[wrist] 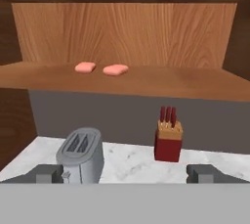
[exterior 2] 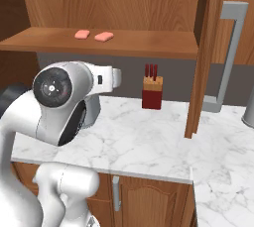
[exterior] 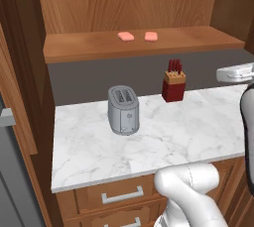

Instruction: Pick up the bar soap and bar soap from the sink, and place them back in the cabinet, and close the cabinet doors.

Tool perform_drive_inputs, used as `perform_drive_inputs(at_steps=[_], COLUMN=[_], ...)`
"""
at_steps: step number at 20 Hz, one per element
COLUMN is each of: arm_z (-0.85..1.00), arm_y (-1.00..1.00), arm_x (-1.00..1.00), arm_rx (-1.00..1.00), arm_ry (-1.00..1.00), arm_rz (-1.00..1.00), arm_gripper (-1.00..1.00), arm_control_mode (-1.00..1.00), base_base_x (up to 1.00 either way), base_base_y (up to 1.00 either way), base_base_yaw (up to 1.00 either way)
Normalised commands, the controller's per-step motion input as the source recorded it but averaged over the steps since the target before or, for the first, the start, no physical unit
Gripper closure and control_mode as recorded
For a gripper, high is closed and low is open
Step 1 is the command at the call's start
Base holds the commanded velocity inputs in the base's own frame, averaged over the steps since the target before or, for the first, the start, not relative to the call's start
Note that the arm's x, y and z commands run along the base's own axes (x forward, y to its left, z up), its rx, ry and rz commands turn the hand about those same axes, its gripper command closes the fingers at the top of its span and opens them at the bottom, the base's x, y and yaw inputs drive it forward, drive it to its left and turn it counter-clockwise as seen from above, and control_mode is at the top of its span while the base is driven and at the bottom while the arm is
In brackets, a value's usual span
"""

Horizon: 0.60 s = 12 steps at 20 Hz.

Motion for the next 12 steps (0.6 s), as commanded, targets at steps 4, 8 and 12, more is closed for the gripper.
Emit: perform_drive_inputs(at_steps=[4,8,12], arm_z=[0.00,0.00,0.00], arm_y=[-0.27,-0.26,-0.28], arm_x=[-0.48,-0.44,-0.36], arm_rx=[0.00,0.00,0.00], arm_ry=[-0.12,-0.11,-0.07], arm_rz=[0.00,0.00,0.00], arm_gripper=[-1.00,-1.00,-1.00], arm_control_mode=[-1.00,-1.00,-1.00], base_base_x=[0.00,0.00,0.00], base_base_y=[0.00,0.00,0.00], base_base_yaw=[0.00,0.00,0.00])
